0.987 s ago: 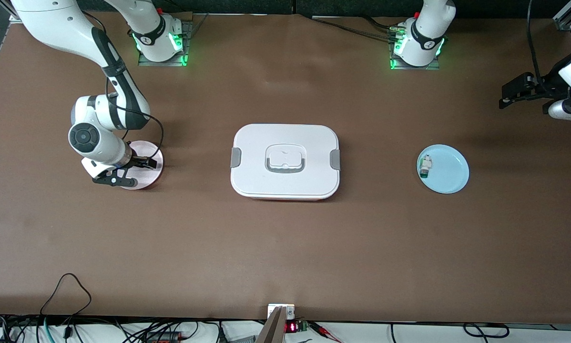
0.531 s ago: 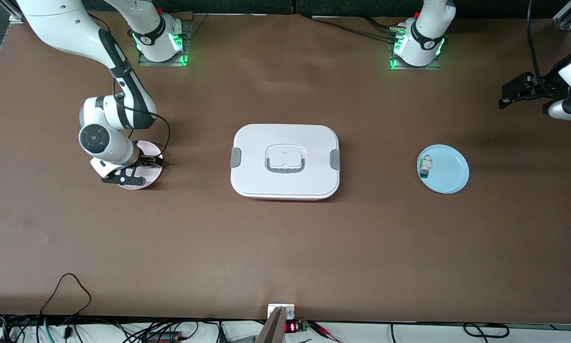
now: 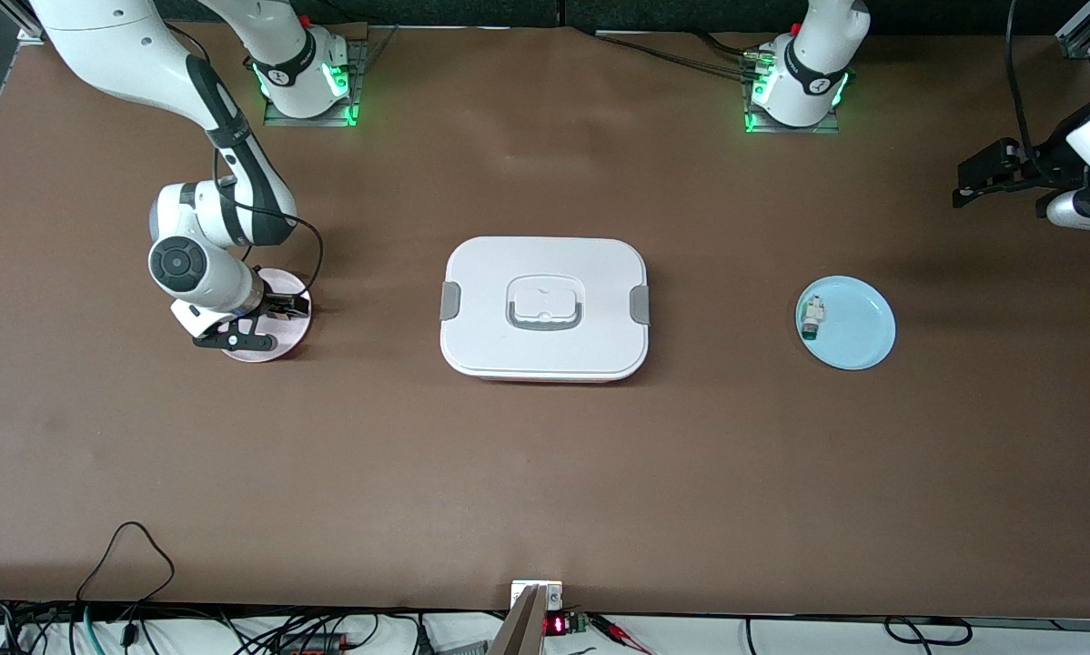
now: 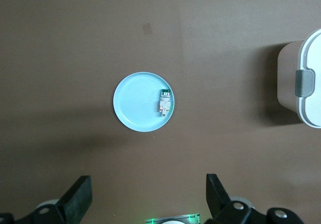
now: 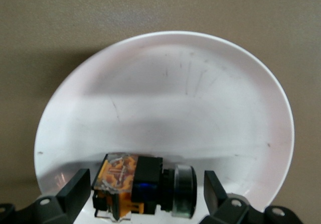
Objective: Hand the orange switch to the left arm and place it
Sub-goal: 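Tighten the grip and lift the switch off the white plate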
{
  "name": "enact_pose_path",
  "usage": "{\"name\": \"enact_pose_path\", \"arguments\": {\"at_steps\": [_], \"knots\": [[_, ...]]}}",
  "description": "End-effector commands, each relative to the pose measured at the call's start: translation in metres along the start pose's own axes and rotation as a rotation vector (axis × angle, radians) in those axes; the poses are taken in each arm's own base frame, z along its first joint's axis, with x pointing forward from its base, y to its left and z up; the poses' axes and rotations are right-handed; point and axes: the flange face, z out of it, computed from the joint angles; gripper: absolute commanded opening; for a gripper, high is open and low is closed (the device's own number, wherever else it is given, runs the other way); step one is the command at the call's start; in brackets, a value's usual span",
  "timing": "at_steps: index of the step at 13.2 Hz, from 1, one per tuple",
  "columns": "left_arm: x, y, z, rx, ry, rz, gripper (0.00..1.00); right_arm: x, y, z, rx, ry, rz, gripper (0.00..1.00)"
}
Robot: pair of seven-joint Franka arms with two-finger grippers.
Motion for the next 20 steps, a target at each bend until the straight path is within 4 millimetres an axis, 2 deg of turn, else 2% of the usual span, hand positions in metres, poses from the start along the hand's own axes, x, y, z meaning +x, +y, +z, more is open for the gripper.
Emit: {"name": "enact_pose_path", "arguments": {"at_steps": [1,15,16,17,18,20], "knots": [[-0.002,0.0,-0.007,0.019,-0.004,0.007,1.0,-0.009,0.006,-0.011,-0.008,-0.004,-0.019,1.0],[-0.002,-0.001,-0.007,0.019,-0.004,0.005,1.0,-0.005,0.005,0.004,-0.003,0.004,-0.015,0.98],[-0.002,-0.001,-0.007,0.019,-0.004,0.005,1.0,-0.003,0.005,0.003,-0.003,0.007,-0.015,0.87],[-0.002,-0.001,-0.007,0.019,-0.004,0.005,1.0,-0.003,0.004,0.001,-0.004,0.009,-0.018,0.68],[-0.002,-0.001,-0.007,0.019,-0.004,0.005,1.0,-0.003,0.004,0.0,-0.004,0.009,-0.019,0.56],[-0.002,0.0,-0.007,0.019,-0.004,0.007,1.0,-0.002,0.006,-0.002,-0.003,0.012,-0.031,0.47]]}}
